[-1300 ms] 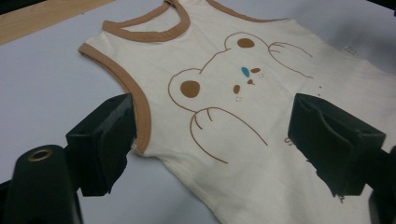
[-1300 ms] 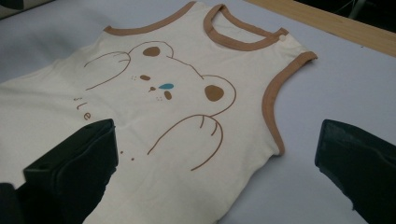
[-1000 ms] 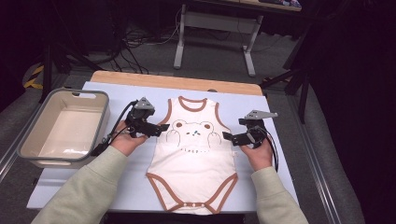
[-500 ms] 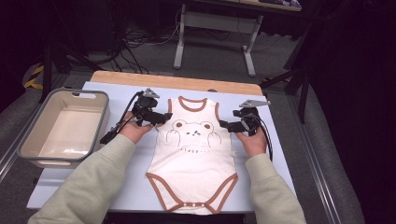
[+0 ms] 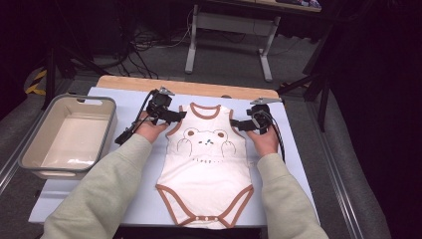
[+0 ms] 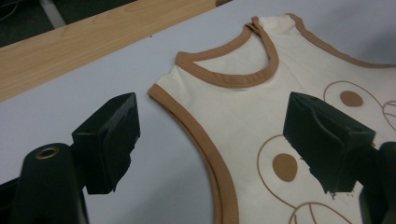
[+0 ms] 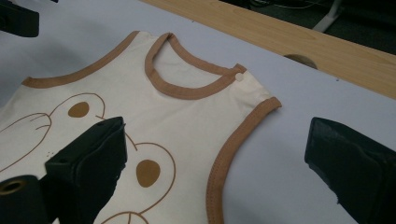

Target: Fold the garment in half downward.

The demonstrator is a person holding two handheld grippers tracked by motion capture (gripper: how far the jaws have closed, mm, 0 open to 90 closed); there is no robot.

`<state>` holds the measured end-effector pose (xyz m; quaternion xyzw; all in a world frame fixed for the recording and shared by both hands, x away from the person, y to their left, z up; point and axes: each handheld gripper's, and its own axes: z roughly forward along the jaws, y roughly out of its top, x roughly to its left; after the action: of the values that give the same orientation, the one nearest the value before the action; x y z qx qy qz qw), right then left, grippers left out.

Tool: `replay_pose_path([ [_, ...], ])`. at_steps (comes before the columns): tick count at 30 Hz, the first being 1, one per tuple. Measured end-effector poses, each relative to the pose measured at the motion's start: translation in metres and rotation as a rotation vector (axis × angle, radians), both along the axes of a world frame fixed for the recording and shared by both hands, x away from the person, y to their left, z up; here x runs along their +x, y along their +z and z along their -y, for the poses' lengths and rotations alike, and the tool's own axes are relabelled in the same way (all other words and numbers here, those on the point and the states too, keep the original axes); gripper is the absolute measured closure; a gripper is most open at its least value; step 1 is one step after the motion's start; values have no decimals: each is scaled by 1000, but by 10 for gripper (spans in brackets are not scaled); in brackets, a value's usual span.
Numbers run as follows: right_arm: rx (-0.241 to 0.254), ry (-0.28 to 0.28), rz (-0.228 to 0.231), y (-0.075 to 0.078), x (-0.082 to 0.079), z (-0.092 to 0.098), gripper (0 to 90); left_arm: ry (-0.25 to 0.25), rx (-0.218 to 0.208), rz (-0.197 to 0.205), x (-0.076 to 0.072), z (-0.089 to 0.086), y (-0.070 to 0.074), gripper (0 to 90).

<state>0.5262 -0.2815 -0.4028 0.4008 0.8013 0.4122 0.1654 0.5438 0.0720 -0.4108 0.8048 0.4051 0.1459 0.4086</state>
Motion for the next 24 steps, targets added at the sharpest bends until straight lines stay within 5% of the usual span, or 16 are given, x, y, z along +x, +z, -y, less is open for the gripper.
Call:
replay_pose_path([
  [9, 43, -62, 18, -9, 14, -5, 43, 67, 8, 14, 14, 9, -9, 199],
  [24, -10, -174, 41, -21, 25, -18, 269, 156, 48, -8, 24, 30, -26, 229],
])
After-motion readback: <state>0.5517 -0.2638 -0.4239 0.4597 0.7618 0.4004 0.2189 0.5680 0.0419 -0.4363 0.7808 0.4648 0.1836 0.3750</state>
